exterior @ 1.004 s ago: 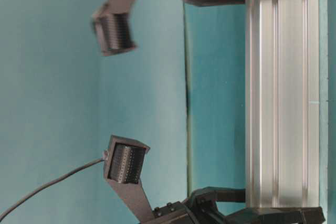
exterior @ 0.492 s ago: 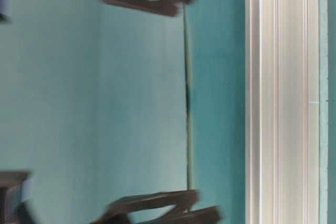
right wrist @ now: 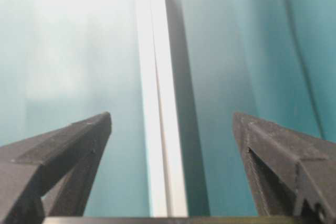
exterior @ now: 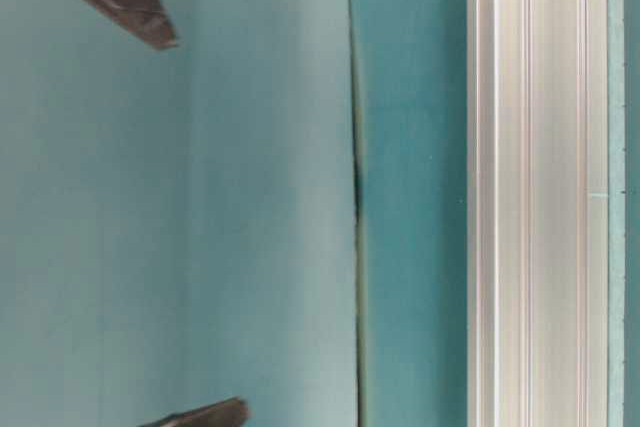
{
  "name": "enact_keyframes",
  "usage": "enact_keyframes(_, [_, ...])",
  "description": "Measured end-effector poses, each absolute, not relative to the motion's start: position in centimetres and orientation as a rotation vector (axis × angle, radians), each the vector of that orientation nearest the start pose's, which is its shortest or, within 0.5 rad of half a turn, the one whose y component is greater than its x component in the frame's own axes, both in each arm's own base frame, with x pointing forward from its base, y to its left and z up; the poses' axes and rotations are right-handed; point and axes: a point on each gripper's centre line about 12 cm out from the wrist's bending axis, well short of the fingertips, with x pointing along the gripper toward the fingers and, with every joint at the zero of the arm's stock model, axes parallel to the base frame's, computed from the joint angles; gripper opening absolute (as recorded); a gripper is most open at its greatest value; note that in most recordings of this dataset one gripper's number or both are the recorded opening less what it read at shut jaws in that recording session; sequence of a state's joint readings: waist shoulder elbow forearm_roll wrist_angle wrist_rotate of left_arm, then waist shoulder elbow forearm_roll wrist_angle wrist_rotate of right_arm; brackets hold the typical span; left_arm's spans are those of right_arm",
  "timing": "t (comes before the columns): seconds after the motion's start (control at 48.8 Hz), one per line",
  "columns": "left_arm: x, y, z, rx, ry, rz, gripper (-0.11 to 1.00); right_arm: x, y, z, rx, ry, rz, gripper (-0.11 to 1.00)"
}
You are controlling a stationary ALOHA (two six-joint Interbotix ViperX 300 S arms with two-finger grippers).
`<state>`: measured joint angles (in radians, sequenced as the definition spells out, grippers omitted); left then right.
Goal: Lift the metal rail with both hands.
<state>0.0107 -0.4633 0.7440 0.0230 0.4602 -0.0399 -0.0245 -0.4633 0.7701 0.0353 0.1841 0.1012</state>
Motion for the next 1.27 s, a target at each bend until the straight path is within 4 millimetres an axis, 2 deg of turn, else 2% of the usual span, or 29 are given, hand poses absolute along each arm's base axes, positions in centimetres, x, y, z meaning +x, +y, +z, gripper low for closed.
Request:
enact_keyframes(0.451, [27.3,0.3,31.6,-0.018,0.428,0.02,0.95,28.2,-0.6,30.1,0.142,0.363,-0.044,0.95])
enact_keyframes(0.963, [23.4,0.3,34.1,-0.026,0.288,0.02,0.95,25.7,-0.5,32.2,0.142,0.247,-0.036,0.95])
enact_keyframes(1.27, [22.7,0.3,34.8,-0.026,0.257,0.02,0.95,25.5,-0.6,32.2,0.142,0.242,-0.037,0.95])
